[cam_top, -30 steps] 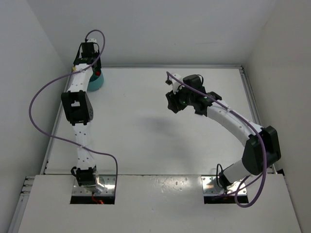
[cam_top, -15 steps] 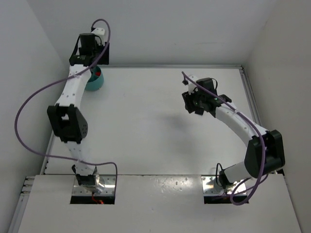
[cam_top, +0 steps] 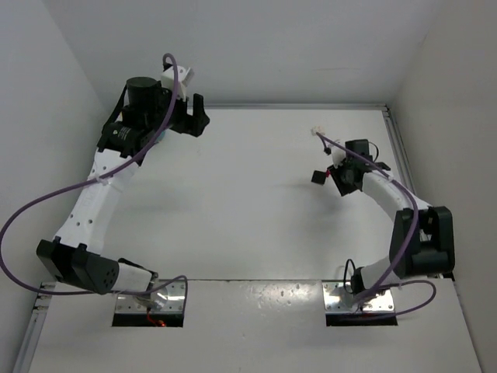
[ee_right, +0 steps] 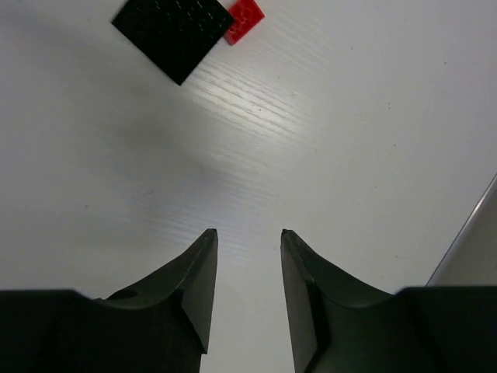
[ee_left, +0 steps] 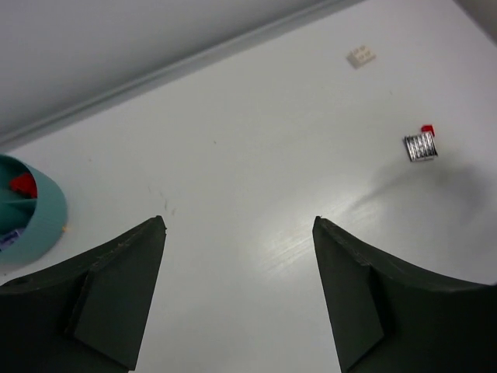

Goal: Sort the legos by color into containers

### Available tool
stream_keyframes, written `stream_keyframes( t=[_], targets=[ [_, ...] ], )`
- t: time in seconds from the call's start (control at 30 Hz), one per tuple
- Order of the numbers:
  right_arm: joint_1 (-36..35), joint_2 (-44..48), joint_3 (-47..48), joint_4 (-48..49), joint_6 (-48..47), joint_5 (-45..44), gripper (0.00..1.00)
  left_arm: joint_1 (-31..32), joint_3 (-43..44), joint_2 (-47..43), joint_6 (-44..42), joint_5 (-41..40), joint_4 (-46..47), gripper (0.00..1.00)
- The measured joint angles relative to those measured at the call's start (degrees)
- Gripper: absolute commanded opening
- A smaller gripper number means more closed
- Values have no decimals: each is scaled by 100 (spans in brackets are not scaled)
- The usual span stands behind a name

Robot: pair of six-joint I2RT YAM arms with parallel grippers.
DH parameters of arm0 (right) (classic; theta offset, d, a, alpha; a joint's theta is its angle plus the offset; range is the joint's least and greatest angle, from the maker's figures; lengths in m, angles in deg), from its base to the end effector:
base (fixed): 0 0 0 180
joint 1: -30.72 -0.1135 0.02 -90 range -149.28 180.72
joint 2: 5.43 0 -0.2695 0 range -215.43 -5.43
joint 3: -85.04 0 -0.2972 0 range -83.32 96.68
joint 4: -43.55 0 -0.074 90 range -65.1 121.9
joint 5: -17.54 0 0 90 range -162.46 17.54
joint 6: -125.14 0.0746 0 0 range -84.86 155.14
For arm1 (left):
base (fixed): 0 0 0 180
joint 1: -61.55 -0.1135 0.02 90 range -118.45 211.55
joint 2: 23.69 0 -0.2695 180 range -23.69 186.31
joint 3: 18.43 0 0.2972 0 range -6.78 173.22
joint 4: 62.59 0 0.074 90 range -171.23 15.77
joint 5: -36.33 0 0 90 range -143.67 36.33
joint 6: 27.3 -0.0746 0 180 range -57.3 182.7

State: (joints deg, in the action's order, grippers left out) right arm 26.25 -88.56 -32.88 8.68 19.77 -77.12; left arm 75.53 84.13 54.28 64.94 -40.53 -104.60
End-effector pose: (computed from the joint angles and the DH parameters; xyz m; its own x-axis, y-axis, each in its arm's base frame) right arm 0.3477 0.0211 0.1514 -0.7876 -0.3266 -0.5225 -0.2500 0.9444 -0.2134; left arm 0.3588 -0.1068 0.4569 -0.3077 0.0374 -0.9507 0.4340 0.8947 -0.1053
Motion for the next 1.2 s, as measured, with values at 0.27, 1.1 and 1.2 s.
stream_keyframes(
  t=[0.27, 1.1, 1.2],
  targets=[
    [98, -1392, 273, 57, -142, -39, 48, 20, -81, 92, 181, 129, -238, 82],
    [133, -3539, 2785, 162, 13, 531, 49, 20, -50, 476, 280, 170, -293, 84],
    [140, -3556, 2802, 166, -33, 673, 49, 17, 2, 501, 295, 195, -306, 84]
  ],
)
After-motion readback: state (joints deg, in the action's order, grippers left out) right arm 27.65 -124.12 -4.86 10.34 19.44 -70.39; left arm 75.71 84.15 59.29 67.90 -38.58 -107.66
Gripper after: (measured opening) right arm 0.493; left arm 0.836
